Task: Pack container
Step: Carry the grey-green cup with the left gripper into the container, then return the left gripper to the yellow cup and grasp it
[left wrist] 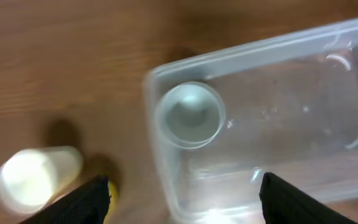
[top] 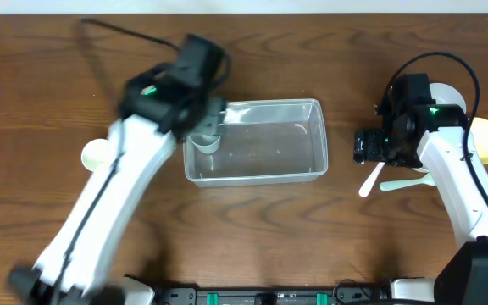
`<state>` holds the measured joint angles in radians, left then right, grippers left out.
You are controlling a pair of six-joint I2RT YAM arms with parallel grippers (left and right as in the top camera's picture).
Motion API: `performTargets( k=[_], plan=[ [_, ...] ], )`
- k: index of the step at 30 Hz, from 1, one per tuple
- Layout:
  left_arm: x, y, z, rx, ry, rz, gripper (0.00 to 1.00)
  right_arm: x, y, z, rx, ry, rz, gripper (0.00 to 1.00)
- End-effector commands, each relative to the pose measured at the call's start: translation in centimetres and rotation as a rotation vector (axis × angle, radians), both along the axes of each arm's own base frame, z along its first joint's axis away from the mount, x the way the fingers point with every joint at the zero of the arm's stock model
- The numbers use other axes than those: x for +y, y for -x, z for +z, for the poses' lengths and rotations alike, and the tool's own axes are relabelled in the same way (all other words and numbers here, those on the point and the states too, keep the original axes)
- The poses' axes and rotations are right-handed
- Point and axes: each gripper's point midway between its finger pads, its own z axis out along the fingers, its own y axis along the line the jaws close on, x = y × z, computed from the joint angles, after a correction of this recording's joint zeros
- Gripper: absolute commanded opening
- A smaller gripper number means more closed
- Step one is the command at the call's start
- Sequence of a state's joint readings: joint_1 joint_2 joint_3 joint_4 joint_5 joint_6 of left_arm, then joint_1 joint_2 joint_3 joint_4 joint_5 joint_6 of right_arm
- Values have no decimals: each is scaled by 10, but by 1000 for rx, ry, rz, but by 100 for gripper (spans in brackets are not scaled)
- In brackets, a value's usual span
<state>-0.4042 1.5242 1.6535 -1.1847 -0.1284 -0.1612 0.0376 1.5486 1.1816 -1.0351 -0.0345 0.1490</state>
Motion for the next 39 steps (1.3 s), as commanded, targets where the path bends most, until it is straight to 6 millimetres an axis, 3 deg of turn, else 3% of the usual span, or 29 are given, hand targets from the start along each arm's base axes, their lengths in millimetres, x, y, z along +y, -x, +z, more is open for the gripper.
performTargets(
  k=[1, 4, 7, 17, 22, 26, 32, 34, 37, 39],
  plan=[
    [46, 20, 8, 25, -18, 197, 78, 0, -4, 4, -11, -7, 2, 89],
    [80, 44, -5, 124, -33, 343, 78, 0, -4, 4, -11, -7, 1, 90],
    [97, 53, -31, 204, -32, 408, 78, 0, -3, 4, -11, -7, 1, 90],
    [114, 80, -142, 384, 3, 500, 78, 0, -3, 3, -7, -7, 1, 89],
    [124, 88, -183, 407, 7, 534, 78, 0, -2, 3, -6, -7, 1, 90],
    [126, 88, -204, 424, 4, 546, 77, 0, -2, 3, -5, -7, 1, 89],
    [126, 79, -207, 402, 2, 518, 50, 0, 0, 3, 2, -7, 1, 88],
    [126, 76, -207, 391, 6, 518, 46, 0, 0, 3, 2, -7, 1, 88],
    [126, 73, -206, 380, 9, 518, 26, 0, 0, 3, 2, -7, 1, 88],
    [126, 70, -204, 372, 11, 517, 19, 0, 0, 3, 2, -7, 1, 87]
  ],
)
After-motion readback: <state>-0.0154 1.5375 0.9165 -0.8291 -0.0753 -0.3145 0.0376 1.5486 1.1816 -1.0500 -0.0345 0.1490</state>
